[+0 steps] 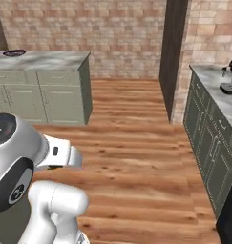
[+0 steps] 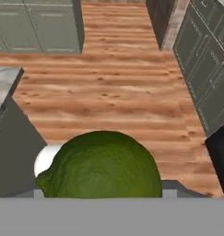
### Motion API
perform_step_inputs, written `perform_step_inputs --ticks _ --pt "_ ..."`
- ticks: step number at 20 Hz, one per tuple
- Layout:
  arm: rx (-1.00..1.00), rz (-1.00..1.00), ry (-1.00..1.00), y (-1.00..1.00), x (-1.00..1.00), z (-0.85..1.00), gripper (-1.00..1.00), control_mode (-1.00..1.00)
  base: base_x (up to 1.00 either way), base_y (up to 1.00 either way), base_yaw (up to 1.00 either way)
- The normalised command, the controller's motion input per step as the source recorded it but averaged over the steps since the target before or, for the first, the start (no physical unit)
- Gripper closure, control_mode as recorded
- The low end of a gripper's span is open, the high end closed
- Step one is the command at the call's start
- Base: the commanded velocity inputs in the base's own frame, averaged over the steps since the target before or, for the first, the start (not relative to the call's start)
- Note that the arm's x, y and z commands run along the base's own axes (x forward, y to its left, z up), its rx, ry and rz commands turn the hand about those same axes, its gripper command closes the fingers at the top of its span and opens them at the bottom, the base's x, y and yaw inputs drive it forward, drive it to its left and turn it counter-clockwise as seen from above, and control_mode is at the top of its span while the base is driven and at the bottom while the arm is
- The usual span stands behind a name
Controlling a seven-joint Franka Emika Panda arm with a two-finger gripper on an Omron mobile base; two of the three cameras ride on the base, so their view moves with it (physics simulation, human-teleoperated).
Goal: Take the cheese, fish, and lime from the fridge and place them on the plate on the dining counter to create an appetizer plate.
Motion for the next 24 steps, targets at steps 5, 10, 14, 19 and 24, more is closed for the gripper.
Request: perform_step_inputs --ticks 5,10,14,19,24 --pt "0.0 0.0 0.0 0.0 0.0 0.0 1.0 1.0 1.0 -0.55 0.31" --pt "0.0 0.0 0.0 0.0 0.0 0.0 1.0 1.0 1.0 -0.63 0.15" --pt "0.0 0.0 0.0 0.0 0.0 0.0 1.0 1.0 1.0 -0.47 0.13" --pt "0.0 0.0 0.0 0.0 0.0 0.0 1.0 1.0 1.0 -0.04 0.15" --pt "0.0 0.0 0.0 0.0 0.0 0.0 1.0 1.0 1.0 0.0 0.16"
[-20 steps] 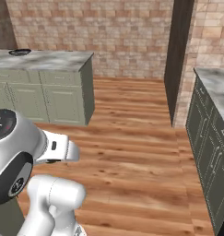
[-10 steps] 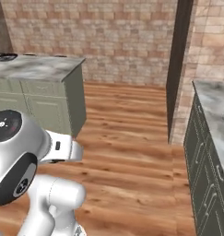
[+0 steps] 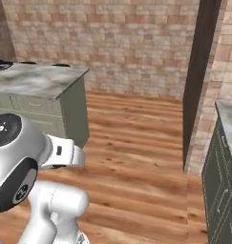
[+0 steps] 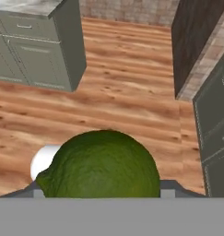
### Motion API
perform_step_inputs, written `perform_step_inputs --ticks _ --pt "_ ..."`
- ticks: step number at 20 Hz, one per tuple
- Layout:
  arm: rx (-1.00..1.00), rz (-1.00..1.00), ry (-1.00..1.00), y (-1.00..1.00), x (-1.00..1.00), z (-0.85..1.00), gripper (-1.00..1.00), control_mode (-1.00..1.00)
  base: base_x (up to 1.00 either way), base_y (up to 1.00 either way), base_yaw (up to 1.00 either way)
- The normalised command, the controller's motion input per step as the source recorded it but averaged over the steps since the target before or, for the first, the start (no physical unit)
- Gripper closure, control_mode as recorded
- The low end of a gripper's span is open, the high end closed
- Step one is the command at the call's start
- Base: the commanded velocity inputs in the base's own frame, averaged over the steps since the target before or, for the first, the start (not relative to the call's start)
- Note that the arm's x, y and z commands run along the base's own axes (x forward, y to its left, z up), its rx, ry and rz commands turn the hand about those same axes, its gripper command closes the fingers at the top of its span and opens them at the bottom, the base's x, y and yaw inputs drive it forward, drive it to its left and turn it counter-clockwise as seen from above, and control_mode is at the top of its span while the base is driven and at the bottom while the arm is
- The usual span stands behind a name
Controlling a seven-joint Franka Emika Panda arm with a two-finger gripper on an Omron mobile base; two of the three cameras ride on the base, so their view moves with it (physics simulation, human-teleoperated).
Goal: Take the cheese, fish, and lime from the fridge and place them on the plate on the dining counter to create an appetizer plate.
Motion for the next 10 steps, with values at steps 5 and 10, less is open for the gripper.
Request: perform_step_inputs --ticks 5,10 --pt "0.0 0.0 0.0 0.0 0.0 0.0 1.0 1.0 1.0 -0.09 0.14" --pt "0.0 0.0 0.0 0.0 0.0 0.0 1.0 1.0 1.0 -0.19 0.13"
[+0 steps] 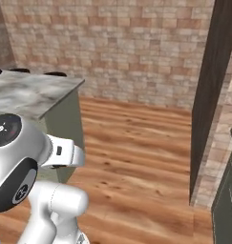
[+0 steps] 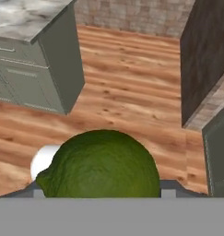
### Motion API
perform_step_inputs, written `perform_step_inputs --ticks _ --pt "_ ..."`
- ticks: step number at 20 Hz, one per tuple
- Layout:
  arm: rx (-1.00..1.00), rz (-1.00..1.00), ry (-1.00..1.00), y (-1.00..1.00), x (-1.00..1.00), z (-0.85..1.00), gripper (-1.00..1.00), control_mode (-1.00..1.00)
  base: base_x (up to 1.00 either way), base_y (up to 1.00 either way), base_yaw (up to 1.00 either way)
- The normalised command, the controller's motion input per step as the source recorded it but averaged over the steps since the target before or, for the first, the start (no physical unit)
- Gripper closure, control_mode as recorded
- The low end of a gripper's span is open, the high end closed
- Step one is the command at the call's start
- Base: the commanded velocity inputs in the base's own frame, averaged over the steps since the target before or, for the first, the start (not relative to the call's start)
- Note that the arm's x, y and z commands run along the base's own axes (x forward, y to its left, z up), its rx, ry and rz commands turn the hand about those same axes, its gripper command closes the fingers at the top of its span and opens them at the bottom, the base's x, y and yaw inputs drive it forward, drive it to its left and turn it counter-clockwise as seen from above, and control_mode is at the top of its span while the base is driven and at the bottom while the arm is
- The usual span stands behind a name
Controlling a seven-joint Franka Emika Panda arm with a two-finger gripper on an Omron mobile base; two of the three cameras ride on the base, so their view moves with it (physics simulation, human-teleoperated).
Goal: Take the cheese, fish, and lime from the fridge and place them on the plate on the dining counter to create an appetizer plate.
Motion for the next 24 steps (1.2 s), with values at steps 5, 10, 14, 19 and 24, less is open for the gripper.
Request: perform_step_inputs --ticks 5,10,14,19,24 --pt "0.0 0.0 0.0 0.0 0.0 0.0 1.0 1.0 1.0 -0.19 0.14" --pt "0.0 0.0 0.0 0.0 0.0 0.0 1.0 1.0 1.0 -0.28 0.13" --pt "0.0 0.0 0.0 0.0 0.0 0.0 1.0 1.0 1.0 -0.29 0.15" --pt "0.0 0.0 0.0 0.0 0.0 0.0 1.0 1.0 1.0 -0.36 0.24" --pt "0.0 0.0 0.0 0.0 0.0 0.0 1.0 1.0 1.0 -0.45 0.35"
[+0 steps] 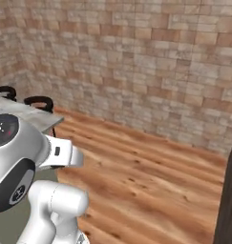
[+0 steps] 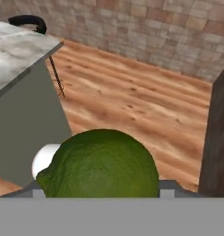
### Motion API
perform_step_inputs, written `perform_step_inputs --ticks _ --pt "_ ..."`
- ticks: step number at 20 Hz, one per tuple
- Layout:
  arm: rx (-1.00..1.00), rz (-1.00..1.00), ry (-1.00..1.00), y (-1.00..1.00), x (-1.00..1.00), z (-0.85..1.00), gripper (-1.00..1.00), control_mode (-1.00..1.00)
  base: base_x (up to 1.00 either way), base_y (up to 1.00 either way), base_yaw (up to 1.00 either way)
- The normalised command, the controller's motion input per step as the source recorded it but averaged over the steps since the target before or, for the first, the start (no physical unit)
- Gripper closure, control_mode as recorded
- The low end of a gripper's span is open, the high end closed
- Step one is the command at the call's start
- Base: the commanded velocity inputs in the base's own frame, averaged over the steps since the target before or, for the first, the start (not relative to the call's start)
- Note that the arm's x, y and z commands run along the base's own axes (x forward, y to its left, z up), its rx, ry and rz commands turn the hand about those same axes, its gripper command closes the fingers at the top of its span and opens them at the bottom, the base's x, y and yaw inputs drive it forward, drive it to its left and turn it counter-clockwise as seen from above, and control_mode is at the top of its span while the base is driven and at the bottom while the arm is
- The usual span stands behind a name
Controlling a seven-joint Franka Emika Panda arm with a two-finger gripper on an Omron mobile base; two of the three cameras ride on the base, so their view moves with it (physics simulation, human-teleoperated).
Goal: Take the cheese, fish, and lime from the fridge and place them on the plate on the dining counter to create an appetizer plate.
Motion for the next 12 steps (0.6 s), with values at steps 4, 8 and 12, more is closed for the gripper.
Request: perform_step_inputs --ticks 4,8,12 --pt "0.0 0.0 0.0 0.0 0.0 0.0 1.0 1.0 1.0 -0.62 0.36" --pt "0.0 0.0 0.0 0.0 0.0 0.0 1.0 1.0 1.0 -0.84 0.31" --pt "0.0 0.0 0.0 0.0 0.0 0.0 1.0 1.0 1.0 -0.8 0.32"
